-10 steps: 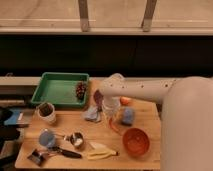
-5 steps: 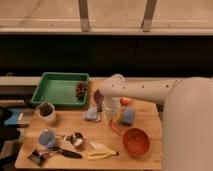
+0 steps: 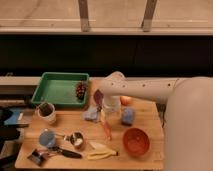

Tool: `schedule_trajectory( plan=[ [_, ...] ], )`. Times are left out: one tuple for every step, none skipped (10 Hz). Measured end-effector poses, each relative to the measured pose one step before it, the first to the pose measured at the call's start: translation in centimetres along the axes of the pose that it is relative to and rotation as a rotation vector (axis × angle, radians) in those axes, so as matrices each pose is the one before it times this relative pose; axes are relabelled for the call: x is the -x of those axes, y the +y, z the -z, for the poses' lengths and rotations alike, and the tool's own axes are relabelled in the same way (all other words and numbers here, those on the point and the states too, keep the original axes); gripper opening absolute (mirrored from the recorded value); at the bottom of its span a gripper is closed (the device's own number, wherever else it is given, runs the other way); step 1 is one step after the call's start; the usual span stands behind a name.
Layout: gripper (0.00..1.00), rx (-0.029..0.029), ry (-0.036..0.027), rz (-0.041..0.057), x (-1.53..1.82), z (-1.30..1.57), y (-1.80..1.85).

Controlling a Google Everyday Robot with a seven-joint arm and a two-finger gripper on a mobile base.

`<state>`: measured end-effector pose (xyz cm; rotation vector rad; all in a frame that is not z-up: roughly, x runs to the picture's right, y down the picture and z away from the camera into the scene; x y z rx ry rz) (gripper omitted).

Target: Place pepper in table surface

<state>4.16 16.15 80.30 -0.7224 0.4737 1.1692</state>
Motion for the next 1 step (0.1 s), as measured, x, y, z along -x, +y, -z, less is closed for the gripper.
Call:
schedule_trajectory(
  plan=[
    [0.61,0.00308,-0.01572,-0.00326,0.125,0.364,-0.123]
  ],
)
